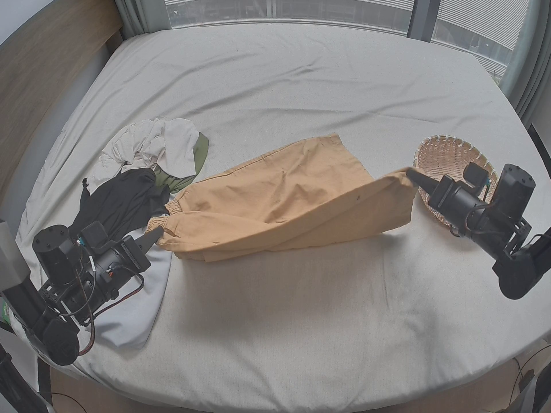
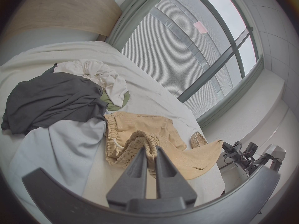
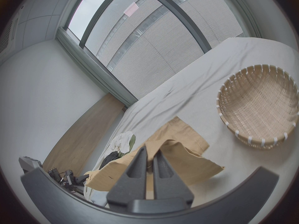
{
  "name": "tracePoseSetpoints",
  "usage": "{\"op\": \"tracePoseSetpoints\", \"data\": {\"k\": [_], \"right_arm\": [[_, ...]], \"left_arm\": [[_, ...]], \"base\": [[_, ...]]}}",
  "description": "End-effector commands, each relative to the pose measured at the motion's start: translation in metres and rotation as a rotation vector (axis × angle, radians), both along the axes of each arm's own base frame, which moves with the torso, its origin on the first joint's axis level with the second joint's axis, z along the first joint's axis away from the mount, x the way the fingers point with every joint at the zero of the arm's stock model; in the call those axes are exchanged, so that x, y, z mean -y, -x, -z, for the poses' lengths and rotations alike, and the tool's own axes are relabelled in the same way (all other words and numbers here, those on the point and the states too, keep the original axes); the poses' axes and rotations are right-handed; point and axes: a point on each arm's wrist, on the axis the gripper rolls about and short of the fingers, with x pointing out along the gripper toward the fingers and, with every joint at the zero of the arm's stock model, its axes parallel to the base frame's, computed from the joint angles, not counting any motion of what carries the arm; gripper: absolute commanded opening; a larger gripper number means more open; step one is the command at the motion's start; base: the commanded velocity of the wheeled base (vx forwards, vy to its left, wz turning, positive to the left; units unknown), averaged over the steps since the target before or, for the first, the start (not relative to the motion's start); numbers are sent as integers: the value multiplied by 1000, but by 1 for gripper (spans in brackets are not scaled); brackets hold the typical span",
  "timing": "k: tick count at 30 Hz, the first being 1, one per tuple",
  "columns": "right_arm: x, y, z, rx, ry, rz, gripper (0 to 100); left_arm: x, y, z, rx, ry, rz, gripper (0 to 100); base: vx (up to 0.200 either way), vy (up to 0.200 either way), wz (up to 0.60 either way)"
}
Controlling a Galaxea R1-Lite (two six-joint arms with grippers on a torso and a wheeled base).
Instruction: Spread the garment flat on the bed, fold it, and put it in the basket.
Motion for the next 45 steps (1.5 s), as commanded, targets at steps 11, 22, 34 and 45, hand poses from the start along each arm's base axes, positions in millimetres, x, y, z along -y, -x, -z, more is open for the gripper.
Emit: {"op": "tracePoseSetpoints", "data": {"k": [11,22,34,45], "right_arm": [[-3,-47,-16,59,-13,22,0],[-6,-65,-5,32,-6,23,0],[-10,-72,-2,22,-6,21,0],[2,-10,-25,22,-3,18,0]], "left_arm": [[-2,-1,-6,19,15,-21,0],[1,-14,12,-34,2,-47,0],[3,-24,8,-9,19,-84,0],[5,-19,7,-9,16,-72,0]], "base": [[0,0,0],[0,0,0],[0,0,0],[0,0,0]]}}
